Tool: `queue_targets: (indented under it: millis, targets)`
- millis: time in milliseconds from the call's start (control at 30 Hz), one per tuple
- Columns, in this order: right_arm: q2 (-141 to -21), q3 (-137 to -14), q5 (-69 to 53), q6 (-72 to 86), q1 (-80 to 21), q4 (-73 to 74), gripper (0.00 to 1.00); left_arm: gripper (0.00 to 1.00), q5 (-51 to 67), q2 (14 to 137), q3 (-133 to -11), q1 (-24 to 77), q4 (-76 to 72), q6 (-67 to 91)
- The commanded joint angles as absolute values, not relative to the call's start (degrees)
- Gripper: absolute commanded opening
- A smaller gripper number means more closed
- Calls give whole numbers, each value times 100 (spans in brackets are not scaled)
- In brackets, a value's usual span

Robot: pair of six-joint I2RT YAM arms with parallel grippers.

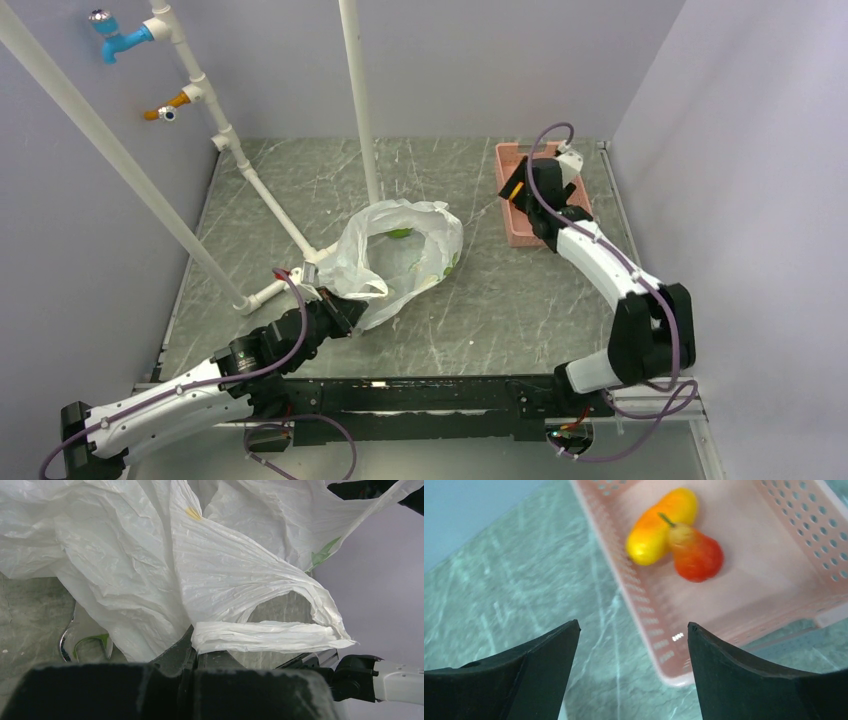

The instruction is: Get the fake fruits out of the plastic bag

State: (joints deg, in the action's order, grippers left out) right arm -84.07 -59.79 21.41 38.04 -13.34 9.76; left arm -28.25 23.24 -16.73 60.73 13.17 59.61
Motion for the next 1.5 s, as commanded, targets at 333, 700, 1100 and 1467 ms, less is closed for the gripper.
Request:
queue_targets:
  millis: [333,700,1100,1467]
  targets:
    - [-6321,-5501,206,1683,-3148,-1029,77,0,-2837,2219,-1865,6095,1202,5933]
    - [-7412,-6118,-560,1489,-4628,-341,67,0,-2858,2171,-1908,6098,1307,5907]
    - [-8466,-6465,2081,794,-5765,249,49,0,-2921,2101,-2035,6091,1473,5819]
    - [-8677,-6911,1730,736,-5779,497,77,0,-2951,2083,-2114,6094,1476,5732]
